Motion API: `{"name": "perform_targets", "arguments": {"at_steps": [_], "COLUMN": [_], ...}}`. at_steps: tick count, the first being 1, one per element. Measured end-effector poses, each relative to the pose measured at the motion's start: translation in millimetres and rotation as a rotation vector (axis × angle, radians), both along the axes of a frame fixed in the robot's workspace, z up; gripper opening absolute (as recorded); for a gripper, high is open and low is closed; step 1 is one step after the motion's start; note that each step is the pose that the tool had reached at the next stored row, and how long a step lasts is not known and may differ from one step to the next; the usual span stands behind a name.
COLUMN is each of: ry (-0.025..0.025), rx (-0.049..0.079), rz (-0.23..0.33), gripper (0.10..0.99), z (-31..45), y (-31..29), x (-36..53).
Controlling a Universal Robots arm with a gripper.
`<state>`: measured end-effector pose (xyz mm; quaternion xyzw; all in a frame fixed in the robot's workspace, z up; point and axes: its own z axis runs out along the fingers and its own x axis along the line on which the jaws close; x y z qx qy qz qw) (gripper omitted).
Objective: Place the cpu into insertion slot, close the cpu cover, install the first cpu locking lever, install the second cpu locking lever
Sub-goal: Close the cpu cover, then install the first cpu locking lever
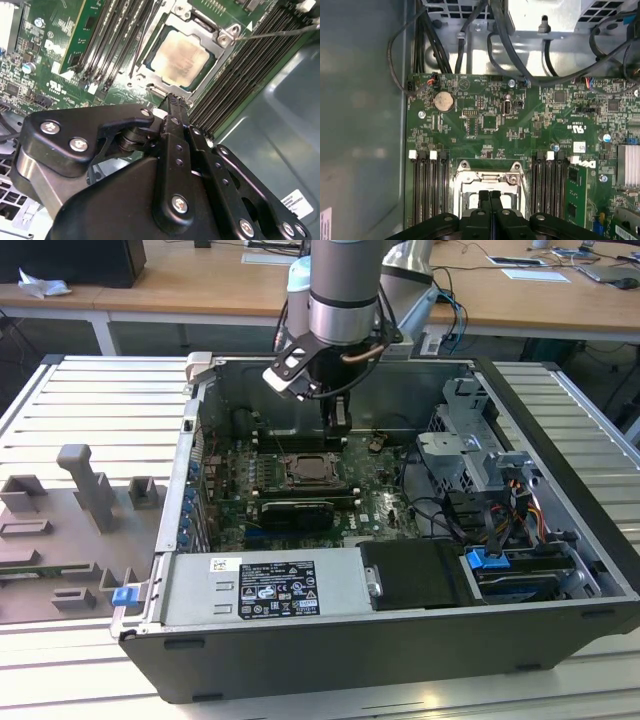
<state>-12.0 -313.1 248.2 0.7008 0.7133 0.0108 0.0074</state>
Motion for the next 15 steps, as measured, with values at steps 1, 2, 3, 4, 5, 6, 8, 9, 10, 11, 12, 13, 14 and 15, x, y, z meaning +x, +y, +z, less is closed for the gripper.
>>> {"name": "perform_targets", "arguments": {"at_steps": [1,2,3,4,5,6,8,9,10,11,12,13,14,15], "ry": [0.0001,0.0000,0.0001,0.0001,0.0000,0.0000,0.0000,0.0000,0.0001,0.0001,0.0000,0.0000,0.0000,0.0001], "rx": [0.000,0.000,0.000,0.000,0.000,0.000,0.000,0.000,0.000,0.000,0.000,0.000,0.000,0.000], "rz": [0.000,0.000,0.000,0.000,0.000,0.000,0.000,0.000,0.000,0.000,0.000,0.000,0.000,0.000], "gripper": [0.106,0.106,0.106,0.106,0.106,0.106,0.106,0.106,0.106,0.106,0.106,0.106,0.106,0.106], "z": [-0.2,-0.5,-0.6,-0.8,-1.4,-2.1,-2.2,-2.3,-2.2,-2.3,-2.3,-2.3,-2.3,-2.3], "y": [0.0,0.0,0.0,0.0,0.0,0.1,0.0,0.0,0.0,0.0,0.1,0.0,0.1,0.1], "x": [-2.3,-5.0,-6.1,-7.1,-13.0,-19.4,-33.3,-35.5,-39.4,-41.1,-42.0,-43.6,-44.9,-45.4]}}
